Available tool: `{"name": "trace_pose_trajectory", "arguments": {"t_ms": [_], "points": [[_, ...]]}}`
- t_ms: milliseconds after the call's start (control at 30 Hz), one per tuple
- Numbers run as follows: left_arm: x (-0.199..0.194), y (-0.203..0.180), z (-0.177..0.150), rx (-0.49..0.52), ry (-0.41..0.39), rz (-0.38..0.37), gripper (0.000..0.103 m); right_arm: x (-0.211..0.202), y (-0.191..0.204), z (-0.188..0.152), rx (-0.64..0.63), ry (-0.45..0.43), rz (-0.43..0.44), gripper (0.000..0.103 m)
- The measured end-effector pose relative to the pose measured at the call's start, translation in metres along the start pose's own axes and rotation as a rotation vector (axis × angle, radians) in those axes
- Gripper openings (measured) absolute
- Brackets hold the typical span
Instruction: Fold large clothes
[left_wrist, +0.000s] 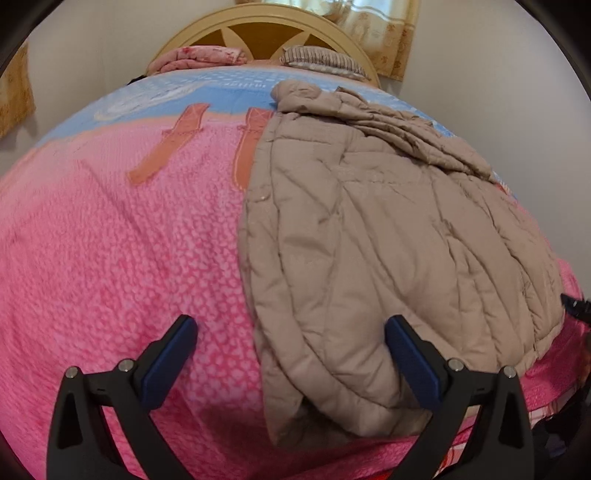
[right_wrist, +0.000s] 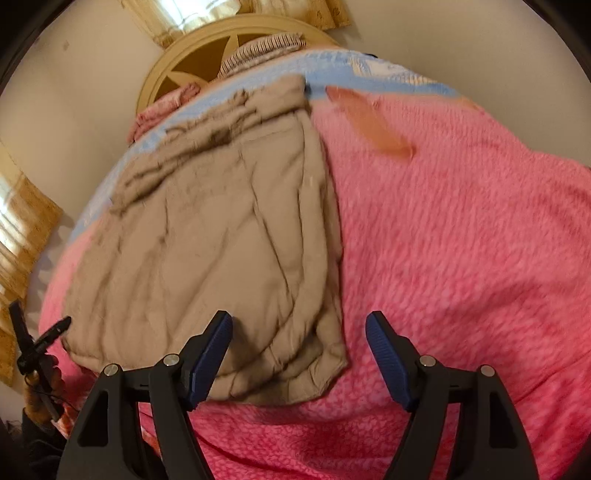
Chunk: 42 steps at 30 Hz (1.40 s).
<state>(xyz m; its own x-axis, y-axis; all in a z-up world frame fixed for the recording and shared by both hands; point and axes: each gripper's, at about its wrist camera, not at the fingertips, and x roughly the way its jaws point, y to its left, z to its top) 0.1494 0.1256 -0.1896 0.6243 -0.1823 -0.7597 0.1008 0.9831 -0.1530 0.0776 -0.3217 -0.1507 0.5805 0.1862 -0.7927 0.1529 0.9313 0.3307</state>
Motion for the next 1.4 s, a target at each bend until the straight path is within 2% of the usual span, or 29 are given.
{"name": "trace_pose_trajectory", "arguments": {"t_ms": [100,167,200,233,267,300,333,400,467,533,667,867,967,1067,1167,1267,1400], "points": [[-0.001,-0.004,0.000,0.000,-0.013,-0.009,0.103,-0.001,0.001,-0.001,0.029,-0.027,0.017,0.076],[-0.001,-0.010,0.000,0.013,-0.013,-0.055,0.102,-0.002,0.003,-0.003,0.042,-0.029,0.067,0.068],[0.000,-0.012,0.000,0.024,-0.009,-0.066,0.089,-0.002,0.006,-0.003,0.034,-0.030,0.093,0.062],[0.000,-0.015,-0.003,0.037,-0.009,-0.094,0.082,0.000,0.010,-0.001,0.038,-0.025,0.123,0.041],[-0.001,-0.019,-0.003,0.051,-0.020,-0.102,0.074,-0.001,0.009,-0.002,0.060,-0.034,0.166,0.032],[-0.002,-0.022,-0.004,0.070,-0.022,-0.110,0.061,-0.001,0.009,-0.003,0.066,-0.038,0.185,0.030],[-0.002,-0.025,-0.004,0.081,-0.021,-0.119,0.054,0.000,0.010,-0.004,0.068,-0.039,0.199,0.023],[-0.007,-0.024,-0.005,0.091,-0.046,-0.139,0.021,0.000,0.010,-0.006,0.085,-0.045,0.231,0.017],[-0.017,-0.025,-0.004,0.102,-0.087,-0.167,0.012,-0.006,0.013,-0.006,0.089,-0.069,0.264,0.011],[-0.034,-0.026,-0.003,0.106,-0.143,-0.189,0.010,-0.019,0.017,-0.004,0.086,-0.099,0.310,0.009],[-0.076,-0.016,0.008,0.052,-0.232,-0.292,0.009,-0.062,0.024,0.005,0.072,-0.178,0.402,0.008],[-0.163,-0.013,0.025,0.078,-0.392,-0.425,0.008,-0.136,0.037,0.018,0.030,-0.331,0.498,0.007],[-0.191,-0.014,0.031,0.092,-0.453,-0.437,0.008,-0.173,0.040,0.025,0.039,-0.422,0.569,0.007],[-0.202,-0.009,0.041,0.080,-0.477,-0.463,0.008,-0.196,0.043,0.031,0.039,-0.491,0.608,0.007],[-0.196,-0.006,0.052,0.083,-0.471,-0.462,0.009,-0.202,0.048,0.042,0.030,-0.523,0.614,0.007],[-0.180,-0.006,0.067,0.080,-0.448,-0.473,0.009,-0.192,0.052,0.058,0.039,-0.521,0.596,0.007],[-0.151,-0.001,0.106,0.070,-0.380,-0.514,0.010,-0.173,0.047,0.087,0.067,-0.515,0.582,0.007]]}}
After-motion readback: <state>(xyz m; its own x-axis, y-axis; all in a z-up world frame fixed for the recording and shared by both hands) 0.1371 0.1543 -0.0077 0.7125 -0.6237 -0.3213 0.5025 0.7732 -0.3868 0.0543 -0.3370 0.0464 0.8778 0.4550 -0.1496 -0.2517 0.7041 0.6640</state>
